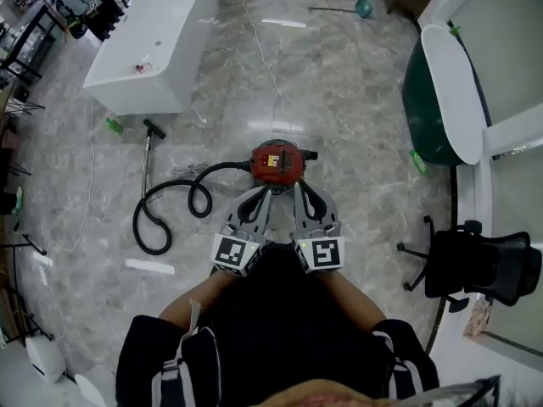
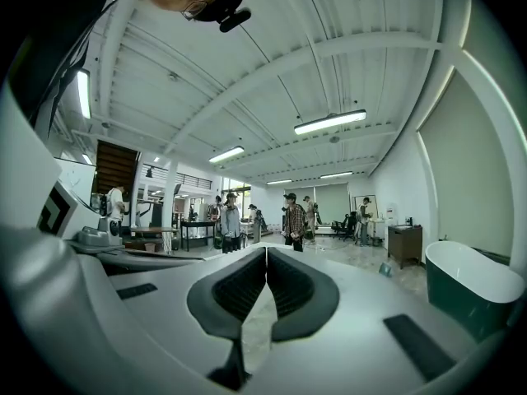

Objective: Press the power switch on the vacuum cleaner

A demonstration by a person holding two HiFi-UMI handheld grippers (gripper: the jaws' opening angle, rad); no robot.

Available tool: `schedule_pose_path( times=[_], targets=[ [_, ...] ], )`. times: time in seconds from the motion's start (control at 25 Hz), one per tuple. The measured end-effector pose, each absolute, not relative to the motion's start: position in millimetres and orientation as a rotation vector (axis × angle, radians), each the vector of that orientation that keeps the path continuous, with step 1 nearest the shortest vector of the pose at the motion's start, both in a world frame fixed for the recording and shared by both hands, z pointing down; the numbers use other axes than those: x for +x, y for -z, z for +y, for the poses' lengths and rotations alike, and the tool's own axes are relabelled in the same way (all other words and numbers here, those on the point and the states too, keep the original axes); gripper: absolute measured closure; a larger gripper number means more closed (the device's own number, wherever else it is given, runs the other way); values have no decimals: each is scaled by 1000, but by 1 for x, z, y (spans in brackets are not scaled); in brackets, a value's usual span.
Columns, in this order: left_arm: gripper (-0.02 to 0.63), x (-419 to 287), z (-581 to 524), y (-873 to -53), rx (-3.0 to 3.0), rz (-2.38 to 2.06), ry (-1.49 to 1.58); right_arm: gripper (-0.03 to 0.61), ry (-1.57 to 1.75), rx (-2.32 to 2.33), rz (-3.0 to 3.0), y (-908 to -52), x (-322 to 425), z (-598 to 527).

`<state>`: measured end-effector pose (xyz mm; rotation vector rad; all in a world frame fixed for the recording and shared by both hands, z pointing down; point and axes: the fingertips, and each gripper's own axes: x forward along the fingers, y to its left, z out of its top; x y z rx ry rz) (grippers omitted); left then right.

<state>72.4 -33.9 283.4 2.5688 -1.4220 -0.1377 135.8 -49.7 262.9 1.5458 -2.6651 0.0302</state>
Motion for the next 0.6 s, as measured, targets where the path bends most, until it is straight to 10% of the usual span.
schedule_pose_path(
  times=[0.6],
  targets=[
    [594,77,-39,-275,2539,-1472,138,558,56,1498,-2679,-263,135,-47]
  ],
)
